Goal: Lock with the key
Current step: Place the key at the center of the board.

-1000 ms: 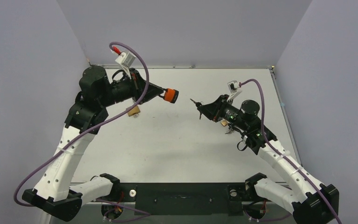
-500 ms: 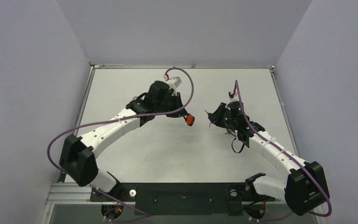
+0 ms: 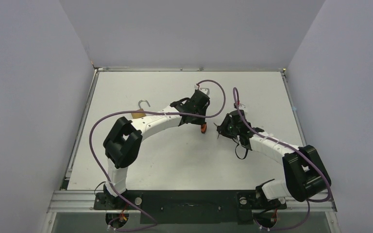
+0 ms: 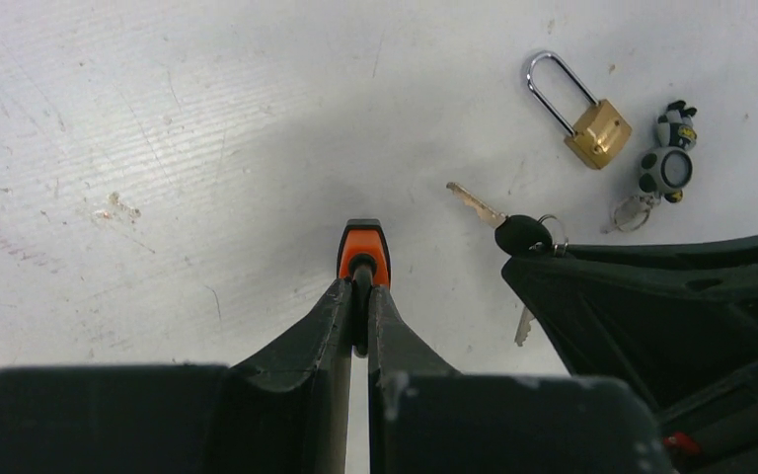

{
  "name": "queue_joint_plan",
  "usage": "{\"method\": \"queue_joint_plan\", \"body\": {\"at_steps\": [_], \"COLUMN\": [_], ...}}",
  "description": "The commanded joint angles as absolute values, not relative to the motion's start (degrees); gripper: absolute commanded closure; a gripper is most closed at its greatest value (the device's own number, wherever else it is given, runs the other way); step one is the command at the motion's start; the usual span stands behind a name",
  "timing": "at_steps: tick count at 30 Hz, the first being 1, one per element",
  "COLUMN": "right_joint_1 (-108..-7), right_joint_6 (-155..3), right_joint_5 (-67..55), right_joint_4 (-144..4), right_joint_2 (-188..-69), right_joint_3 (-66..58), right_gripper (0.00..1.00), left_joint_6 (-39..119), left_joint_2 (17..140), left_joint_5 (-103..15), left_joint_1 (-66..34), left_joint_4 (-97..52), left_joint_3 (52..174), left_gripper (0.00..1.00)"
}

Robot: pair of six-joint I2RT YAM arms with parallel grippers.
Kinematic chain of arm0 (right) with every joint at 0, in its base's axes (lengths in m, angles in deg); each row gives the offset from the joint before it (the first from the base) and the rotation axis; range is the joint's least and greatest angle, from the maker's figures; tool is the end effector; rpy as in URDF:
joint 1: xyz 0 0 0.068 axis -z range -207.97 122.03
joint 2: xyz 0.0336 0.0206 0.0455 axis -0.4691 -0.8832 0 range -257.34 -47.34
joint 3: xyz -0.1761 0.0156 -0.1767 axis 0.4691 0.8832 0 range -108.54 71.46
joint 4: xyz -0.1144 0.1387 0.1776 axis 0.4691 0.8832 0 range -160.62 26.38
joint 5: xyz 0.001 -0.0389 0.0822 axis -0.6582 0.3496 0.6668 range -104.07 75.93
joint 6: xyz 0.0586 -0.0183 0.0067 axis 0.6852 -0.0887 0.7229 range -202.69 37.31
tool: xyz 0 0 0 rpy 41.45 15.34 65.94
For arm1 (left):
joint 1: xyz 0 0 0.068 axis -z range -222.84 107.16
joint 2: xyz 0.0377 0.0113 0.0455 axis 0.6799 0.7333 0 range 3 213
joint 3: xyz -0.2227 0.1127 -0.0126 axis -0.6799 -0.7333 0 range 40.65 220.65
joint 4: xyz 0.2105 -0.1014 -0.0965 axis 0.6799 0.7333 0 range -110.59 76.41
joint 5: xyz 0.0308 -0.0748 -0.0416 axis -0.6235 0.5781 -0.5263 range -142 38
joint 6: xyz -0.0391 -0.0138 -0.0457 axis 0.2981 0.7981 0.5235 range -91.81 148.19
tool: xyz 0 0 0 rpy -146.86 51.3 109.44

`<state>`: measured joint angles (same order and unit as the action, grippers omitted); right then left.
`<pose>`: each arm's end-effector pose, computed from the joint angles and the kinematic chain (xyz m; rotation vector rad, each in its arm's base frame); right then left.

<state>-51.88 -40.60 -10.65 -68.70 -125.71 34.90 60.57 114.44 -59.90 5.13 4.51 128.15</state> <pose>0.2497 0.1138 0.1532 0.3523 2.3969 0.6241 0.2903 -0.3124 0.2056 0.2719 2.4564 -0.4647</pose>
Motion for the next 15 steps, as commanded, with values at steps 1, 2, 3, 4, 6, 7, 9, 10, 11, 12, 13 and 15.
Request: {"method": "queue_joint_plan", "body": {"at_steps": [1, 2, 3, 4, 6, 7, 9, 10, 11, 12, 13, 15], "right_joint_1": [-51.43, -51.44, -51.44, -51.44, -51.45, -51.38, -51.43, -51.46, -51.45, -51.44, -51.44, -51.44], "right_joint_6": [-39.31, -39.11, -38.70, -38.50, -38.05, -37.76, -37.74, -37.76, -37.79, -37.78, -37.71, -37.49], "right_joint_5": [-9.78, -9.02, -8.69, -7.95, -7.20, -7.07, -6.89, -6.82, -6.80, -6.67, -6.63, -6.42], "right_joint_4": [-75.95, -77.01, -77.50, -78.45, -79.65, -79.92, -80.24, -80.27, -80.28, -80.33, -80.43, -80.76], "right_joint_2": [-128.91, -129.43, -130.22, -130.66, -131.37, -131.67, -131.86, -131.92, -131.87, -131.88, -131.82, -131.50], "right_joint_3": [35.40, 35.45, 35.56, 35.67, 35.90, 36.01, 35.95, 35.91, 35.87, 35.93, 35.94, 36.02], "right_gripper": [1.00, 1.00, 1.00, 1.00, 1.00, 1.00, 1.00, 1.00, 0.99, 0.98, 0.95, 0.90], "left_joint_6": [61.22, 61.23, 61.28, 61.25, 61.32, 61.32, 61.37, 61.40, 61.45, 61.49, 61.56, 61.60], "left_joint_2": [116.89, 117.03, 117.33, 117.38, 117.35, 117.28, 117.15, 116.90, 116.82, 116.53, 116.41, 115.55], "left_joint_5": [-65.18, -65.38, -65.41, -65.24, -64.80, -64.68, -64.44, -64.40, -64.39, -64.39, -64.35, -64.31], "left_joint_1": [5.54, 5.57, 5.63, 5.61, 5.53, 5.51, 5.51, 5.57, 5.58, 5.52, 5.51, 5.50], "left_joint_4": [5.05, 5.15, 5.16, 5.03, 4.42, 4.14, 3.83, 3.75, 3.64, 3.65, 3.77, 4.11], "left_joint_3": [133.71, 133.85, 133.83, 133.51, 132.85, 132.67, 132.18, 131.95, 131.92, 131.93, 132.04, 132.42], "left_gripper": [0.97, 0.96, 0.92, 0.91, 0.85, 0.81, 0.76, 0.74, 0.69, 0.67, 0.63, 0.60]}}
